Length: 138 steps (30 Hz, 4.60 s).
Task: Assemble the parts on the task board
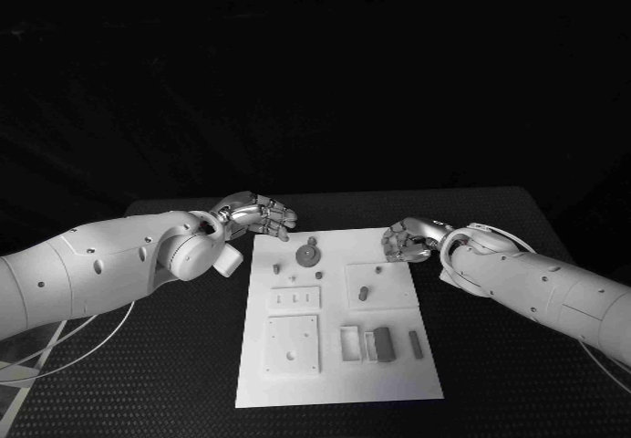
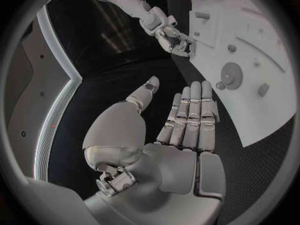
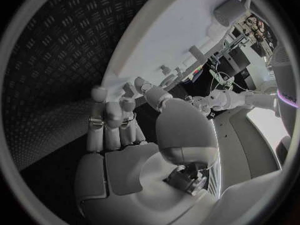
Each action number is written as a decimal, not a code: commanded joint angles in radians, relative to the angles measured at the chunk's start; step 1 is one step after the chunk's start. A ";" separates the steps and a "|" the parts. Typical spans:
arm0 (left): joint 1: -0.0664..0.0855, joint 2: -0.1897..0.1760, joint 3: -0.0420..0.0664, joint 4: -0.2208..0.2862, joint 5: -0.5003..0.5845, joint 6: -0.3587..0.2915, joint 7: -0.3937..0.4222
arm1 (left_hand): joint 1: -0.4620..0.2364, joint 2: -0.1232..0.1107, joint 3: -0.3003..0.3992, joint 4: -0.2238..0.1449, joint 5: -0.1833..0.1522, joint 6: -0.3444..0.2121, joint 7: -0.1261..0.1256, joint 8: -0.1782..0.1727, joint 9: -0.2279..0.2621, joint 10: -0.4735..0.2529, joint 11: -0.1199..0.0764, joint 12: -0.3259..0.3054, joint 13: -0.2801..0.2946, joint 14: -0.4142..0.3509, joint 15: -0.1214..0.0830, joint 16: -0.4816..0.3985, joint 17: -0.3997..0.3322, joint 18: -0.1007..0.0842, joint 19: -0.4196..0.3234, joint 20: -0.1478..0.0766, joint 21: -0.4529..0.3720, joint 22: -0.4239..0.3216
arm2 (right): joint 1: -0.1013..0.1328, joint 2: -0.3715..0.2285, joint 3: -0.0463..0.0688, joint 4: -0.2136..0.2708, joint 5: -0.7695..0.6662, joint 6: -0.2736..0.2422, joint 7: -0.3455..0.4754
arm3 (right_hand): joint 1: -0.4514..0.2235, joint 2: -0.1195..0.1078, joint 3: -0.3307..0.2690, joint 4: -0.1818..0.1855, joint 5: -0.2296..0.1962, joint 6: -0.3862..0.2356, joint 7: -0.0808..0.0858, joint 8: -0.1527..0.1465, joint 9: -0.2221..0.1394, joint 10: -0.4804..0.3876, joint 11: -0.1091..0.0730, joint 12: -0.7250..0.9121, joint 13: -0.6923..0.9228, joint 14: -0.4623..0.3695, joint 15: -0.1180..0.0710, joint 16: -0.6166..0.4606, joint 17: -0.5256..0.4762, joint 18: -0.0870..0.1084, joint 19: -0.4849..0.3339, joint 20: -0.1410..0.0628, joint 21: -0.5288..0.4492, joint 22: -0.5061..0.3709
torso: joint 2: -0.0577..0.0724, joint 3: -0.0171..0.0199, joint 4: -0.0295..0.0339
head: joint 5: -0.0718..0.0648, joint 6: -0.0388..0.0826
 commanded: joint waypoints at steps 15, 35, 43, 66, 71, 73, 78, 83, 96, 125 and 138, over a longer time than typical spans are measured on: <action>0.001 0.000 0.001 0.002 -0.005 0.028 -0.003 | 0.001 0.002 -0.007 0.000 -0.004 -0.008 0.027 0.005 -0.001 0.002 0.003 -0.005 0.001 0.008 0.001 -0.005 0.002 0.014 0.002 -0.003 -0.007 0.001 | -0.001 0.005 0.000 -0.003 -0.027 -0.011 -0.018 | -0.020 0.025 0.001 0.009 0.003 0.095 0.016 0.020 0.021 0.009 -0.016 0.011 -0.006 0.003 -0.015 0.016 0.004 0.013 0.009 -0.002 0.015 0.023 | 0.000 0.0008 0.0003 | -0.002 -0.002; 0.001 0.002 0.001 0.001 -0.016 0.041 -0.010 | -0.001 0.005 -0.009 0.001 -0.004 -0.006 0.026 0.007 -0.001 0.005 0.002 -0.004 0.003 0.008 0.001 -0.008 0.005 0.015 0.002 -0.003 -0.008 0.002 | -0.001 0.001 0.000 -0.002 -0.027 -0.013 -0.012 | -0.029 0.046 0.006 0.009 0.003 0.126 0.003 0.037 0.044 0.010 -0.028 0.014 -0.011 0.002 -0.026 0.017 0.003 0.013 0.005 -0.004 0.021 0.022 | 0.001 0.0011 0.0006 | -0.004 -0.003; 0.001 0.003 0.001 0.000 -0.016 0.042 -0.009 | -0.001 0.005 -0.009 0.000 -0.004 -0.005 0.026 0.007 -0.001 0.006 0.002 -0.004 0.003 0.008 0.001 -0.009 0.005 0.015 0.002 -0.003 -0.009 0.002 | -0.001 0.001 0.000 0.005 -0.015 -0.017 -0.013 | -0.035 0.046 0.006 0.009 0.003 0.145 -0.005 0.048 0.059 0.014 -0.035 0.016 -0.014 0.004 -0.033 0.019 0.002 0.013 0.006 -0.005 0.024 0.022 | 0.001 0.0003 0.0011 | -0.004 -0.005; 0.001 0.002 0.001 0.002 -0.016 0.040 -0.010 | 0.001 0.006 -0.009 -0.001 -0.004 -0.005 0.026 0.008 -0.001 0.006 0.001 -0.004 0.003 0.009 0.001 -0.010 0.007 0.015 0.002 -0.003 -0.009 0.002 | -0.001 0.000 0.000 0.001 -0.023 -0.036 -0.032 | -0.042 0.046 0.008 0.014 0.003 0.171 -0.017 0.060 0.081 0.026 -0.046 0.019 -0.019 0.011 -0.043 0.022 0.000 0.013 0.011 -0.009 0.031 0.022 | 0.001 0.0004 0.0010 | -0.006 -0.007; 0.001 0.002 0.001 0.002 -0.017 0.039 -0.011 | 0.001 0.006 -0.009 -0.001 -0.004 -0.005 0.026 0.008 -0.001 0.006 0.001 -0.004 0.003 0.009 0.001 -0.010 0.007 0.015 0.002 -0.003 -0.010 0.002 | -0.001 0.002 0.000 0.003 -0.026 -0.042 -0.036 | -0.040 0.050 0.010 0.013 0.003 0.182 -0.022 0.066 0.090 0.031 -0.051 0.020 -0.020 0.014 -0.047 0.024 -0.001 0.013 0.013 -0.011 0.033 0.021 | 0.001 0.0006 0.0006 | -0.006 -0.008; 0.001 0.003 0.001 0.002 -0.017 0.039 -0.011 | 0.001 0.006 -0.009 -0.001 -0.004 -0.005 0.026 0.008 -0.001 0.006 0.001 -0.004 0.003 0.009 0.001 -0.010 0.007 0.015 0.002 -0.003 -0.010 0.002 | -0.001 0.002 0.000 0.003 -0.027 -0.045 -0.037 | -0.040 0.051 0.010 0.013 0.003 0.184 -0.023 0.067 0.091 0.032 -0.051 0.020 -0.020 0.015 -0.048 0.024 -0.001 0.013 0.013 -0.011 0.033 0.021 | 0.001 0.0006 0.0006 | -0.006 -0.008; 0.001 0.003 0.001 0.002 -0.017 0.040 -0.011 | 0.002 0.006 -0.009 -0.001 -0.004 -0.005 0.026 0.008 -0.001 0.007 0.001 -0.004 0.004 0.009 0.001 -0.011 0.007 0.015 0.003 -0.003 -0.010 0.002 | -0.001 0.002 0.000 0.005 -0.032 -0.049 -0.041 | -0.042 0.052 0.010 0.013 0.003 0.191 -0.026 0.070 0.098 0.038 -0.055 0.021 -0.022 0.019 -0.051 0.025 -0.002 0.013 0.017 -0.012 0.036 0.021 | 0.001 0.0009 0.0010 | -0.007 -0.008; 0.001 0.003 0.001 0.002 -0.019 0.040 -0.012 | 0.002 0.007 -0.009 0.000 -0.004 -0.004 0.026 0.009 -0.001 0.008 0.001 -0.004 0.004 0.010 0.001 -0.011 0.008 0.015 0.003 -0.003 -0.010 0.002 | -0.002 0.002 0.000 0.006 -0.034 -0.052 -0.042 | -0.046 0.052 0.009 0.015 0.003 0.201 -0.031 0.074 0.107 0.046 -0.060 0.023 -0.023 0.025 -0.055 0.028 -0.003 0.013 0.021 -0.014 0.040 0.021 | 0.001 0.0008 0.0006 | -0.007 -0.008; 0.001 0.003 0.001 0.003 -0.033 0.022 -0.017 | -0.001 0.017 -0.010 0.002 -0.004 0.011 0.019 0.019 0.000 0.024 -0.006 0.003 0.010 0.013 0.001 -0.016 0.014 0.015 0.005 -0.004 -0.012 0.004 | -0.002 -0.003 0.000 0.021 -0.040 -0.107 -0.069 | -0.057 0.049 0.007 0.022 0.003 0.212 -0.037 0.077 0.118 0.057 -0.066 0.023 -0.026 0.034 -0.061 0.030 -0.005 0.013 0.028 -0.018 0.043 0.020 | 0.001 0.0003 0.0009 | -0.008 -0.007; 0.001 0.018 0.001 0.083 -0.135 -0.123 -0.199 | -0.095 0.026 -0.025 0.047 -0.004 0.176 -0.045 0.041 0.004 0.200 -0.101 0.116 0.154 0.152 -0.095 0.174 0.145 0.007 0.116 -0.087 0.076 0.105 | 0.042 -0.073 0.018 0.326 -0.111 -0.175 -0.227 | -0.105 0.026 0.007 0.071 0.003 0.226 -0.046 0.069 0.135 0.079 -0.075 0.017 -0.035 0.061 -0.071 0.026 -0.013 0.013 0.051 -0.033 0.048 0.017 | -0.008 -0.0092 -0.0109 | -0.002 0.012; 0.001 0.027 0.000 0.142 -0.159 -0.106 -0.287 | -0.079 0.030 -0.004 0.032 -0.004 0.161 -0.034 0.015 -0.010 0.180 -0.097 0.118 0.192 0.135 -0.095 0.198 0.145 -0.004 0.106 -0.095 0.080 0.126 | 0.042 -0.066 0.017 0.483 -0.211 -0.134 -0.327 | -0.105 0.028 0.011 0.073 0.003 0.224 -0.045 0.065 0.136 0.080 -0.075 0.015 -0.036 0.062 -0.072 0.024 -0.014 0.013 0.052 -0.034 0.047 0.016 | -0.009 -0.0107 -0.0097 | -0.003 0.017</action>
